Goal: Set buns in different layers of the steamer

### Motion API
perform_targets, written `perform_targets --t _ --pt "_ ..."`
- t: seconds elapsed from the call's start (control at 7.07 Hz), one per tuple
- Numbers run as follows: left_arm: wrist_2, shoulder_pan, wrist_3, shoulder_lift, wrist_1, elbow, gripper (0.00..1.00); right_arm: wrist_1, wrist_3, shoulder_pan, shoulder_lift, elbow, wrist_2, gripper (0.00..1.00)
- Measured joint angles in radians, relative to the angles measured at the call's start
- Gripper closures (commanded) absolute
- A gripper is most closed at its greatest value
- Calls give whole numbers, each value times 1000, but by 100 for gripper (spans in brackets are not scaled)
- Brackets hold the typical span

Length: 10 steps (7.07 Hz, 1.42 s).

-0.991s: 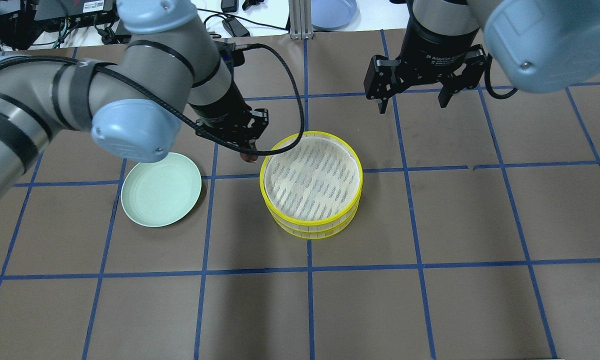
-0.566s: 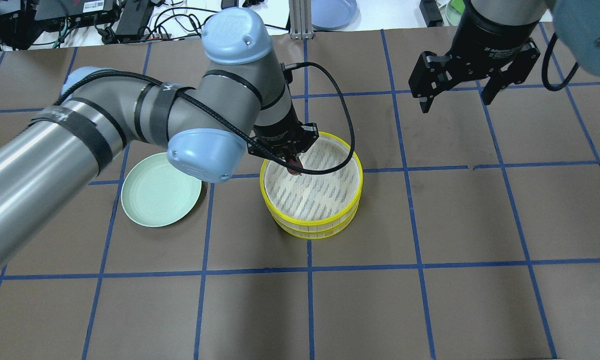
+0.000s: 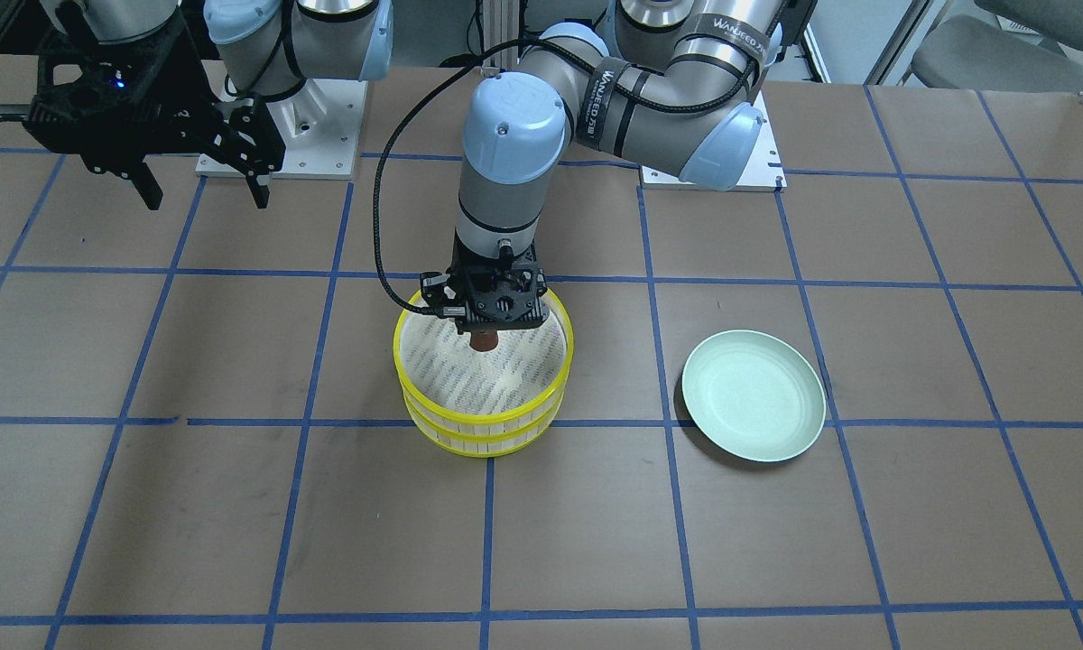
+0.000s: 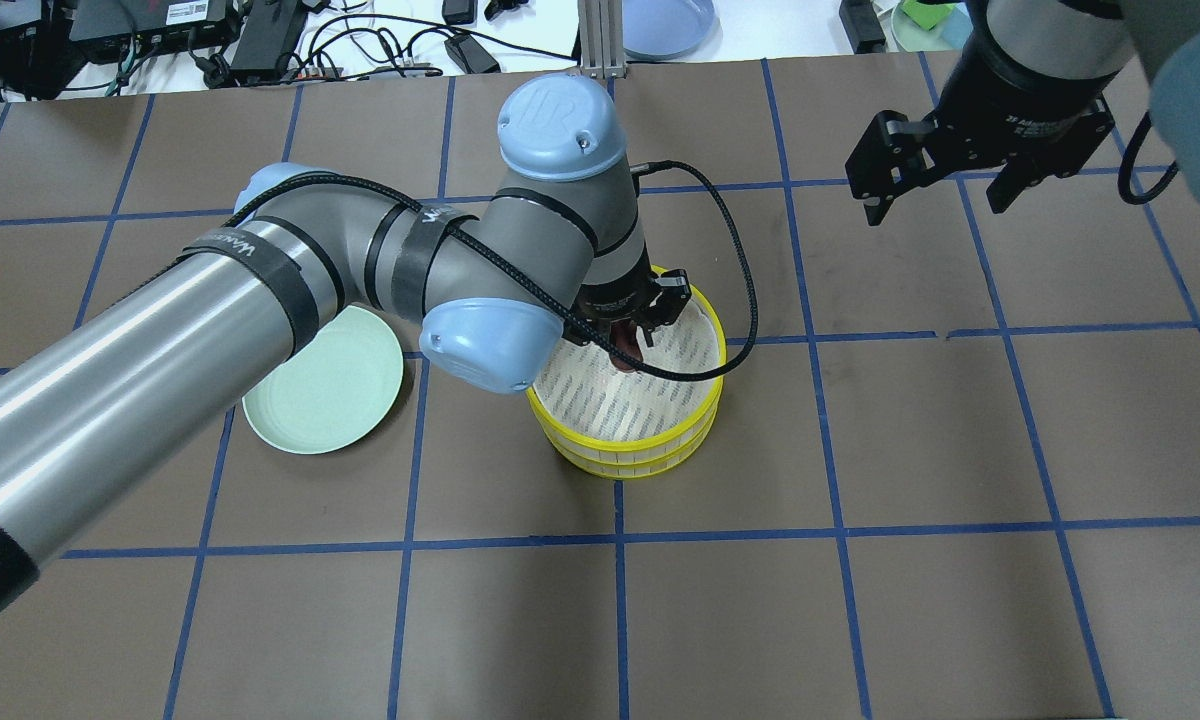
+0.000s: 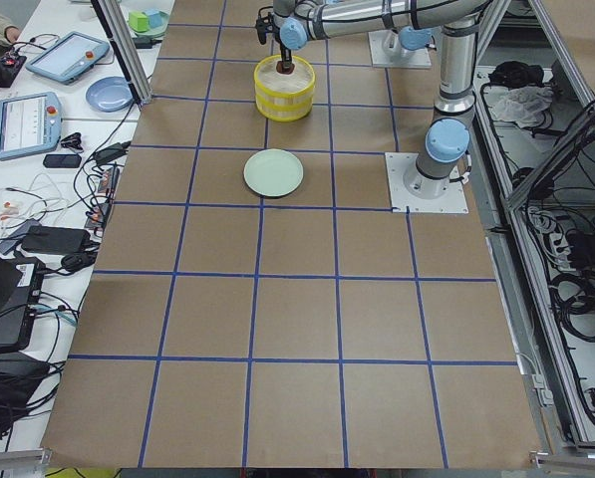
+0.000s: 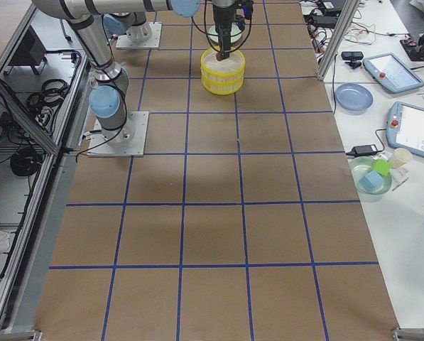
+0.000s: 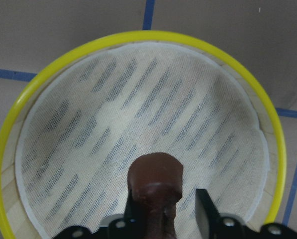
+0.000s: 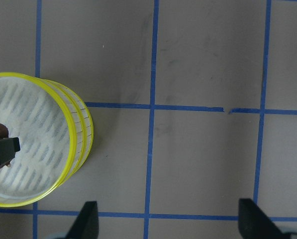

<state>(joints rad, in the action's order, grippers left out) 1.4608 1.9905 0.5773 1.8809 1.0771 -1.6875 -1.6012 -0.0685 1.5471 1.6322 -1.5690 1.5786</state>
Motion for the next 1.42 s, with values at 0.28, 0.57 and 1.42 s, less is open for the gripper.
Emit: perform_targets --t 0.28,0.57,1.42 --pt "-5 1 -4 2 1 1 0 2 1 -9 -16 21 -3 0" --pt "-3 -1 -5 -2 1 2 0 2 17 2 -17 22 -6 0" --pt "7 -273 -416 -159 148 29 0 0 37 66 -26 20 -17 0"
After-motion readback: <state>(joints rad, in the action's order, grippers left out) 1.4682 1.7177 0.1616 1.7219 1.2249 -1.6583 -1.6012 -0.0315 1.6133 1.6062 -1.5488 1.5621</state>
